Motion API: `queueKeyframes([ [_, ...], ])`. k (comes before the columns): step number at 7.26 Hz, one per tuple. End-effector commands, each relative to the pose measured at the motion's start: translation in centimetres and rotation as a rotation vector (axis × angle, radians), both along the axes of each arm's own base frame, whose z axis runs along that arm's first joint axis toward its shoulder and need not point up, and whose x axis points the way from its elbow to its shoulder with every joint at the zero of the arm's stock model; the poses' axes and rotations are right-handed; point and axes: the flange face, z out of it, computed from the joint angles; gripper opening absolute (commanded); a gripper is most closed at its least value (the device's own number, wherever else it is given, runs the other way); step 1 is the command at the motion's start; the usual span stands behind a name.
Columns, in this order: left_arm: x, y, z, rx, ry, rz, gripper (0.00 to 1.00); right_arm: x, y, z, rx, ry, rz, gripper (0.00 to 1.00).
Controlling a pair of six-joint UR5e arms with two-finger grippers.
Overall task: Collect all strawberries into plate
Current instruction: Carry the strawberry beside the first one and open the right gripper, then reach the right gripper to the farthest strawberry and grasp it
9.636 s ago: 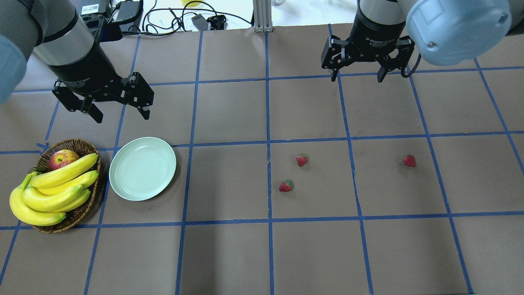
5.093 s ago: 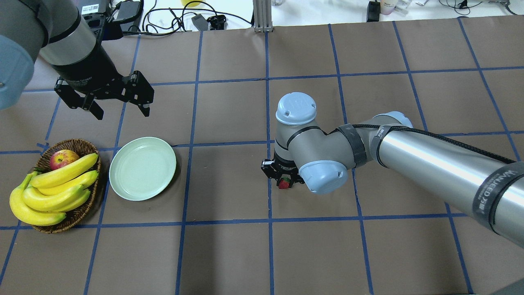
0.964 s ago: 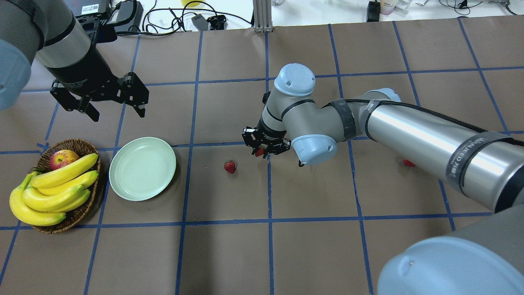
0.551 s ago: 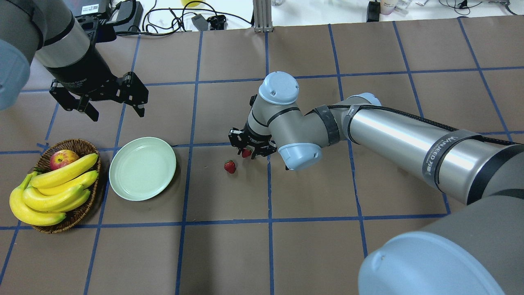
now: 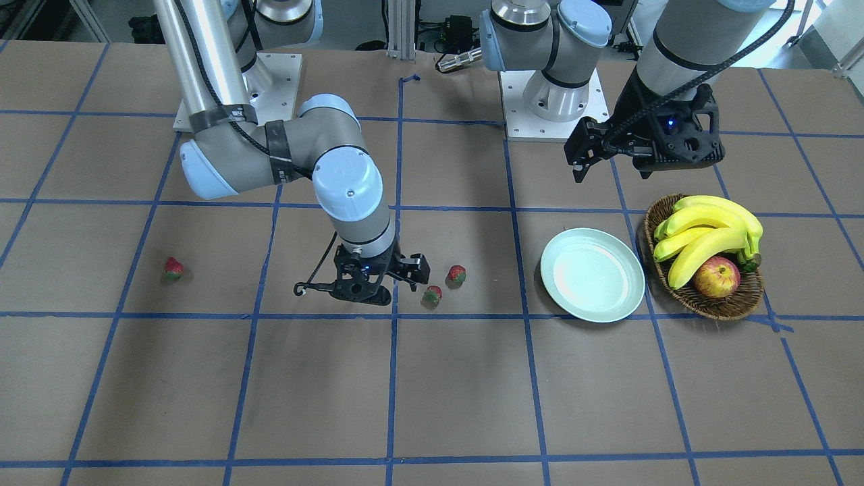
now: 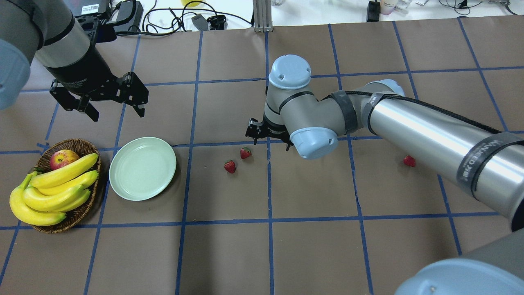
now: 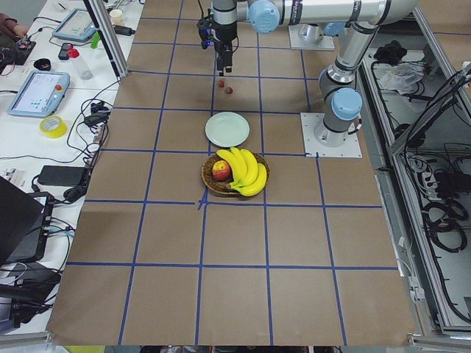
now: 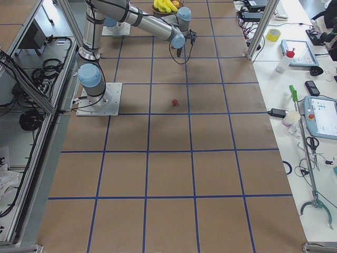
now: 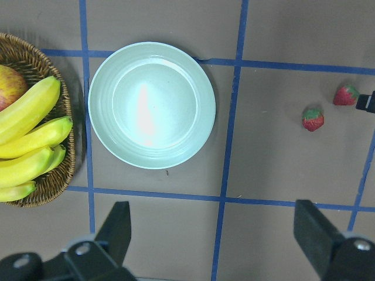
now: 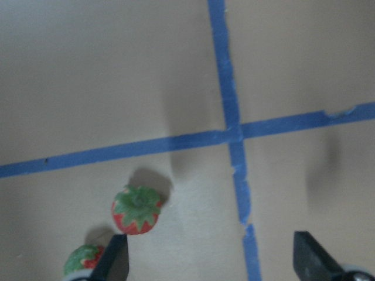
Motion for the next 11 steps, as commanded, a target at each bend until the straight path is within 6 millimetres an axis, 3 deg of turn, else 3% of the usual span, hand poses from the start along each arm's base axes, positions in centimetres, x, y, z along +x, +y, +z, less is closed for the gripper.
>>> queueKeyframes([
  [1,0.0,0.2,0.1,0.001,-0.002,-0.001,1.0,-9.3,-1.0,3.7,0.05,0.057,0.004,1.0],
  [2,-0.1,0.1,0.0,0.002,0.0,-0.001,1.0,-12.9,-1.3,4.9,0.044,0.121,-0.012,1.0],
  [4,0.0,0.0,-0.2,0.005,0.0,-0.001,1.0,-20.4,-1.4,4.6,0.054,0.209,0.018,1.0],
  [7,-0.1,0.2,-0.4,0.01,0.002,-0.001,1.0,-30.7,-1.1,2.1,0.076,0.172,0.198,0.97],
  [9,0.2,-0.1,-1.4,0.008,0.002,0.002,1.0,-33.9,1.0,-1.7,0.067,0.154,0.266,0.97],
  [10,0.0,0.3,-1.1,0.007,-0.001,0.0,1.0,-34.7,2.2,-3.8,0.062,0.118,0.249,0.96],
  [11,0.3,0.2,-1.2,0.009,-0.004,0.005,1.0,-34.4,3.3,-5.9,0.105,0.095,0.264,0.88],
])
